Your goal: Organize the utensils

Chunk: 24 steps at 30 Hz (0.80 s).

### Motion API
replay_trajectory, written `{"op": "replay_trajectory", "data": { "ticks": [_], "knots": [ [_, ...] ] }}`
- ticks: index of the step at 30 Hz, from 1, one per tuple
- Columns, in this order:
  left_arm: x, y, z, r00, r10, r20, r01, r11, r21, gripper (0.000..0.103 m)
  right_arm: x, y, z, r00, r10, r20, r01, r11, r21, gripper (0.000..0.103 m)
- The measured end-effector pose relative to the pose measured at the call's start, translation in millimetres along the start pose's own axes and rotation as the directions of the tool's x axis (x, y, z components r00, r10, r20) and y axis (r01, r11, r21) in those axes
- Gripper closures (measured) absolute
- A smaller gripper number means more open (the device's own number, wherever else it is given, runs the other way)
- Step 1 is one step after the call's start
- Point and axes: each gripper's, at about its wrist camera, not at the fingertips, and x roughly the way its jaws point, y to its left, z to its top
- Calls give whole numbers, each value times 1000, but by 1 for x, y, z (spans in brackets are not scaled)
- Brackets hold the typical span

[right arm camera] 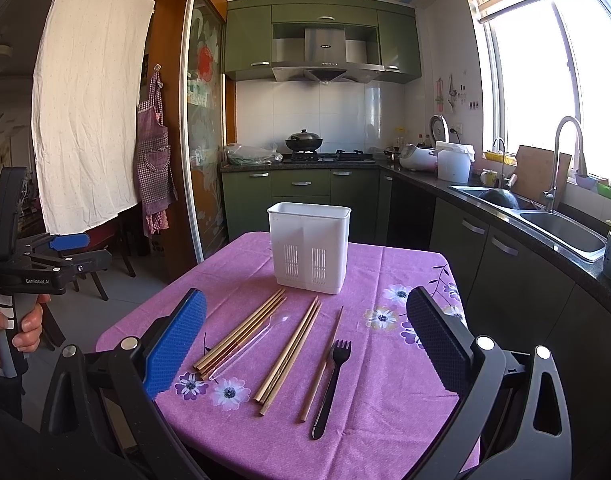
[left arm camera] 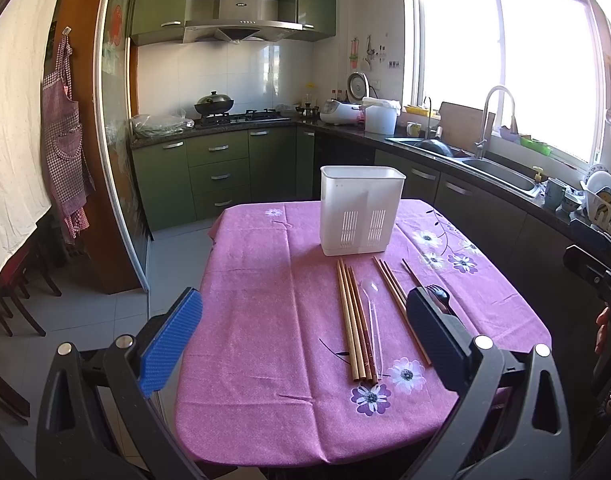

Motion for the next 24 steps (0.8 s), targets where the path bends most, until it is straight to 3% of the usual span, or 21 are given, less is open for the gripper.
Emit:
{"op": "replay_trajectory", "data": {
  "ticks": [24],
  "knots": [
    [2, 1, 1, 1000, -2, -2, 2, 1000, 0, 6, 2, 0, 1, 1000, -2, -4, 2, 1000, 0, 4]
  ]
}}
